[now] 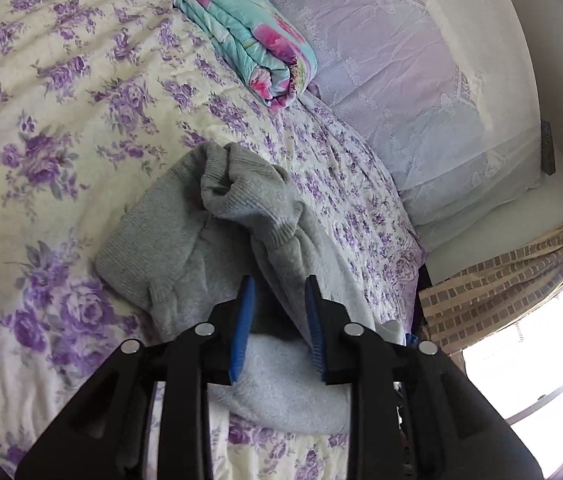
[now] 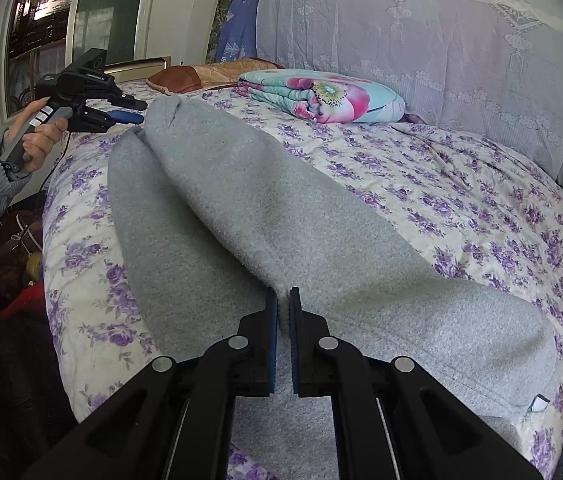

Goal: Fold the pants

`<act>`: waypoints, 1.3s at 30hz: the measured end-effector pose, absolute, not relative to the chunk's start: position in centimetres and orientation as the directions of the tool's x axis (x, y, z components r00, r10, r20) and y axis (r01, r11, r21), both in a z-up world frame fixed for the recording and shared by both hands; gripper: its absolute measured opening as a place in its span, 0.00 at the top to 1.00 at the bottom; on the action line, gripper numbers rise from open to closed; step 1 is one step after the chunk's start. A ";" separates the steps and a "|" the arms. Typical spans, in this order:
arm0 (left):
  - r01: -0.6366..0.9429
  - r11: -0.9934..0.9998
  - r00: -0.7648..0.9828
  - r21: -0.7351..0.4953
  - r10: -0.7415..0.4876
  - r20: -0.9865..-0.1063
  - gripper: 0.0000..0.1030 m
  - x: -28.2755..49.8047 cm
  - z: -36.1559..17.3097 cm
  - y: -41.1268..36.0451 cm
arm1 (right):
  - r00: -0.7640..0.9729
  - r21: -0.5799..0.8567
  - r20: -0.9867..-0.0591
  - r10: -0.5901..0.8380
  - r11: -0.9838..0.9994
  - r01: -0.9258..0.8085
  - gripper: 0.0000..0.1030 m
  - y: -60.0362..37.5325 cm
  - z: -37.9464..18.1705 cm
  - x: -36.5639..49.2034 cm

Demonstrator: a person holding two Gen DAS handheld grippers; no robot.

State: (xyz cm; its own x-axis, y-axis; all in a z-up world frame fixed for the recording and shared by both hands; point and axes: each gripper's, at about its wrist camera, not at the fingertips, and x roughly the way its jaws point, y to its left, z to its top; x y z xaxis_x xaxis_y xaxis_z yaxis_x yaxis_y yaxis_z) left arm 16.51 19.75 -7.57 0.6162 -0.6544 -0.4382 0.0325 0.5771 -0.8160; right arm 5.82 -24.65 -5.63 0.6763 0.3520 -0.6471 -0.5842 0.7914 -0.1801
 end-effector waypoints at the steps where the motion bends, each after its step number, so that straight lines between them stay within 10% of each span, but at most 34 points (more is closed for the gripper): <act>1: 0.024 0.563 0.623 -0.826 -0.655 -0.428 0.64 16.9 -7.5 19.6 | 0.677 -0.180 -0.646 0.352 0.792 -0.583 0.95 -24.7 -5.6 5.8; 8: -0.062 0.606 0.634 -0.793 -0.590 -0.501 0.58 20.0 -7.9 19.4 | 0.686 -0.190 -0.640 0.347 0.793 -0.578 0.95 -24.6 -5.3 5.5; 12: -0.017 0.578 0.651 -0.816 -0.613 -0.447 0.81 19.0 -7.7 19.9 | 0.696 -0.205 -0.630 0.345 0.790 -0.577 0.95 -24.3 -4.6 4.9; 19: 0.094 0.626 0.703 -0.775 -0.592 -0.393 0.83 14.0 -4.4 20.8 | 0.683 -0.210 -0.625 0.379 0.761 -0.614 0.95 -23.8 -3.2 2.3; 27: 0.006 0.541 0.651 -0.841 -0.641 -0.407 0.83 13.7 -12.1 22.5 | 0.604 -0.173 -0.719 0.344 0.753 -0.635 0.94 -22.4 -9.1 2.2; 39: 0.170 0.681 0.758 -0.712 -0.553 -0.347 0.86 10.1 -2.3 19.7 | 0.587 -0.106 -0.723 0.364 0.781 -0.616 0.92 -22.9 -9.4 2.6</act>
